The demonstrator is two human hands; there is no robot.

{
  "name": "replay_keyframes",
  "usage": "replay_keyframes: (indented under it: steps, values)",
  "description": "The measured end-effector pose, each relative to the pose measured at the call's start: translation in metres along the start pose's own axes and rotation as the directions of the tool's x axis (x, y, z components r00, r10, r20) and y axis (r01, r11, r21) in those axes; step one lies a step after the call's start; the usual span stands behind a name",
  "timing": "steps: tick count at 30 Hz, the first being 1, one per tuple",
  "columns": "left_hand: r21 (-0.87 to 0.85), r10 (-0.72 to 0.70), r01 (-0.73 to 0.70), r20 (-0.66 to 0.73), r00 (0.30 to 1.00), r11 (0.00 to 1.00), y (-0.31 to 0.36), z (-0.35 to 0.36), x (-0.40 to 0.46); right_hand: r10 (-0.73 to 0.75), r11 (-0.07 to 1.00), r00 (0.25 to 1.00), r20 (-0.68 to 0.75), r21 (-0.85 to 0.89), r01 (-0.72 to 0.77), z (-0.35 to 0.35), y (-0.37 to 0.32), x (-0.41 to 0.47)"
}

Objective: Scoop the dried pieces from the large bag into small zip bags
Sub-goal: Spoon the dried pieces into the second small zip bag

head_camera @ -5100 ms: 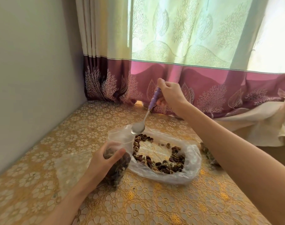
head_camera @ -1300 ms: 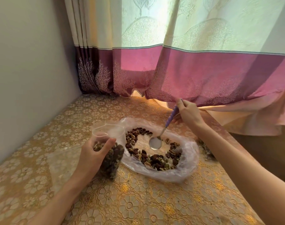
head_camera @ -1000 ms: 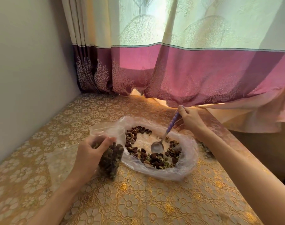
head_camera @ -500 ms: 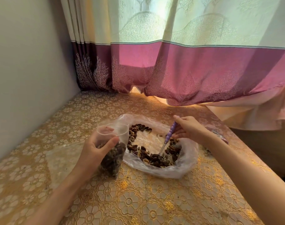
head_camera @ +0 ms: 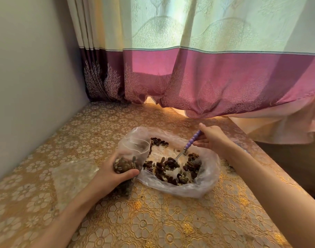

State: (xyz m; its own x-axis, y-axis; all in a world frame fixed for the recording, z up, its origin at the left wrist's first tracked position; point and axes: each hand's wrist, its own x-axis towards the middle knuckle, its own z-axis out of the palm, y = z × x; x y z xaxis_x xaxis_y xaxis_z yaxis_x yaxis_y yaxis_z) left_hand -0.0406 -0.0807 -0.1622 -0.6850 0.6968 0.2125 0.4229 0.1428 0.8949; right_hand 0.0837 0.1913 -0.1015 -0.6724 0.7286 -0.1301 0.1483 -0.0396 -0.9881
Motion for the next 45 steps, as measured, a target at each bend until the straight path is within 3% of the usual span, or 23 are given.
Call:
replay_keyframes:
  steps: [11, 18, 22, 26, 30, 37, 42, 45]
  values:
    - [-0.013, -0.046, 0.047, 0.052, 0.998, 0.999, -0.004, -0.001, 0.0, -0.127, 0.984, 0.991, -0.032, 0.12, 0.13, 0.017, -0.057, -0.006]
    - [-0.014, -0.029, 0.03, 0.051, 0.998, 0.999, -0.009, -0.002, 0.002, -0.274, 0.958, 0.961, 0.048, 0.105, 0.268, 0.053, -0.087, -0.021]
    - [-0.028, -0.02, 0.021, 0.041, 0.999, 0.999, -0.009, -0.001, 0.002, -0.445, 0.894, 0.887, 0.123, 0.003, 0.448, 0.078, -0.094, -0.035]
    - [-0.026, -0.034, 0.035, 0.028, 0.999, 0.999, -0.01, -0.002, 0.002, -0.632, 0.753, 0.762, 0.143, -0.12, 0.647, 0.098, -0.097, -0.045]
    - [-0.021, -0.051, 0.052, 0.033, 0.998, 0.998, -0.012, -0.002, 0.003, -0.706, 0.676, 0.692, 0.15, -0.147, 0.722, 0.1, -0.098, -0.049]
    - [-0.015, -0.052, 0.052, 0.026, 0.998, 0.999, -0.01, -0.002, 0.002, -0.632, 0.773, 0.774, 0.038, -0.039, 0.633, 0.07, -0.089, -0.038]
    - [-0.002, -0.043, 0.043, 0.016, 0.999, 0.999, -0.009, -0.001, 0.002, -0.439, 0.899, 0.897, -0.061, -0.015, 0.439, 0.037, -0.067, -0.02]
    - [-0.001, -0.038, 0.038, 0.01, 0.999, 0.999, -0.01, -0.002, 0.002, -0.352, 0.936, 0.933, -0.073, -0.062, 0.348, 0.023, -0.054, -0.013]
